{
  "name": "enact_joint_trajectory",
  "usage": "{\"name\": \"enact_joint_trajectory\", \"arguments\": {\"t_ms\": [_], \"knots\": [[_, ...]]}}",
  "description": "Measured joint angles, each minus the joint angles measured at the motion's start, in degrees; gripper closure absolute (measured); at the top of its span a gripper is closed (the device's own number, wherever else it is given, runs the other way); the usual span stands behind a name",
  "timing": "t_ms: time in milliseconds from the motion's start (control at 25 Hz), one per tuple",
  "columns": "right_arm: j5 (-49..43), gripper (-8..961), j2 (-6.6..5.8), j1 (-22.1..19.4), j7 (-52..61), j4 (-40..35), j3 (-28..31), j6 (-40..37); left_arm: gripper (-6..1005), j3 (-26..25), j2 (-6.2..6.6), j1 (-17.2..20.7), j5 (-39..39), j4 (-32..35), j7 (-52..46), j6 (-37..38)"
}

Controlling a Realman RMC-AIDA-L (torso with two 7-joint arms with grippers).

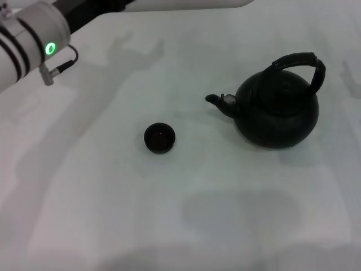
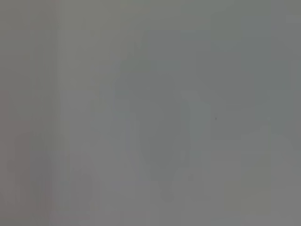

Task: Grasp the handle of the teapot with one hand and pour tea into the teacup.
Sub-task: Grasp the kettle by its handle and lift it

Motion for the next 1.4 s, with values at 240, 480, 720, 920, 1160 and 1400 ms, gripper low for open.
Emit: {"name": "enact_joint_trajectory", "arguments": {"t_ms": [240, 480, 720, 920, 1160, 1400], "knots": [[0.0, 134, 0.00, 0.0, 0.0, 0.0, 0.0, -0.1, 134, -2.2, 0.00, -0.9, -15.7, -4.2, 12.2, 2.5], [0.1, 135, -0.07, 0.0, 0.0, 0.0, 0.0, 0.1, 136, -4.1, -0.25, -1.2, -27.0, -7.3, 32.0, 9.3], [0.1, 136, -0.10, 0.0, 0.0, 0.0, 0.4, 0.1, 137, -5.0, 0.02, -1.5, -54.7, -19.2, 60.9, 24.7], [0.7, 137, -0.09, -0.1, 0.6, 0.0, 0.8, 0.0, 138, -5.2, 0.09, -3.4, -68.0, -30.8, 71.9, 33.3], [3.4, 138, -0.26, -0.9, 11.6, 0.4, 0.0, -2.8, 137, -4.8, -0.37, -1.6, -80.0, -38.8, 81.2, 34.3], [3.2, 139, -0.53, -2.4, 18.6, 3.4, -7.6, -9.7, 138, -3.3, -0.36, -2.0, -89.6, -45.2, 83.3, 37.9]]}}
